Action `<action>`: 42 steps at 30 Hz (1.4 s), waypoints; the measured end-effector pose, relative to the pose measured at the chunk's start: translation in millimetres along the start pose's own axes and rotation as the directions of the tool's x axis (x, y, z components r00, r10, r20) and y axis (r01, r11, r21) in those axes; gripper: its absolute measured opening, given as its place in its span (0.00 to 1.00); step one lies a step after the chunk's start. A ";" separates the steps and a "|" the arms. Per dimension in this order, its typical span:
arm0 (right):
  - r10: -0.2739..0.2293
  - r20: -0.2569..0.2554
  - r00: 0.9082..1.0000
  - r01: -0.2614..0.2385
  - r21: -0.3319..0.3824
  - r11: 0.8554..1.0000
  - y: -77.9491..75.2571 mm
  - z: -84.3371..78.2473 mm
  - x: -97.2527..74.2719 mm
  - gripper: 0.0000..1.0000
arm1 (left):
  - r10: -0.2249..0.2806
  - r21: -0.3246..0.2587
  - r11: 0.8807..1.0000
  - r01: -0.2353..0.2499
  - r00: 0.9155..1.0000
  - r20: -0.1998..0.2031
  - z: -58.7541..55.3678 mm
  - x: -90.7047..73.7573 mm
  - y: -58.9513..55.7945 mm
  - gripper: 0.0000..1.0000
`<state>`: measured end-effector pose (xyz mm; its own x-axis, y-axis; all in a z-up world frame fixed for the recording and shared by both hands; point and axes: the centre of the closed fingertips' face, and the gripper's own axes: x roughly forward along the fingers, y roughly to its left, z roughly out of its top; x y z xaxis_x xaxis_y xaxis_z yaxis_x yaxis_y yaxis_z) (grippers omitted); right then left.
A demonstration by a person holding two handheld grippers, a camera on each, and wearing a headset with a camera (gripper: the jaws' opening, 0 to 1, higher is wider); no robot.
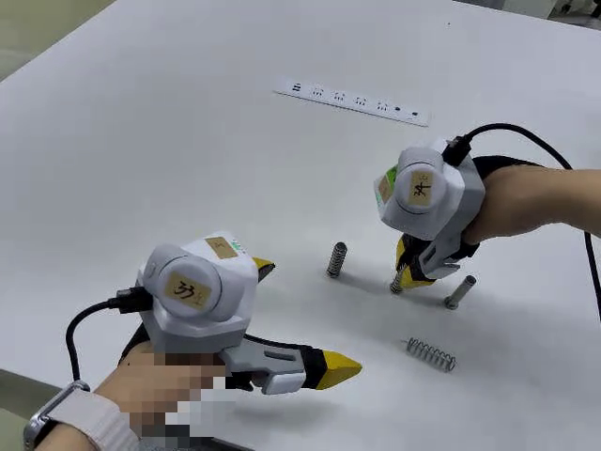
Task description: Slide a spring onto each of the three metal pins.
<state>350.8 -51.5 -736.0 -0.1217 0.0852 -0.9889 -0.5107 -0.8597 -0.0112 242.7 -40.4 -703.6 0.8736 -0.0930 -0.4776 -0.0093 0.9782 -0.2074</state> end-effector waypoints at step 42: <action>-0.097 0.081 0.992 0.086 0.128 0.988 13.3 -11.2 -29.6 0.90 | -0.016 0.044 0.999 0.018 0.999 -0.041 -9.7 4.1 -7.8 1.00</action>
<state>357.2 -71.1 -708.5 -0.1397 0.2086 -0.9680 -0.6239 -0.7777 -0.0775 241.6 -50.2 -712.1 0.8529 -0.1164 -0.5089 0.0278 0.9836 -0.1783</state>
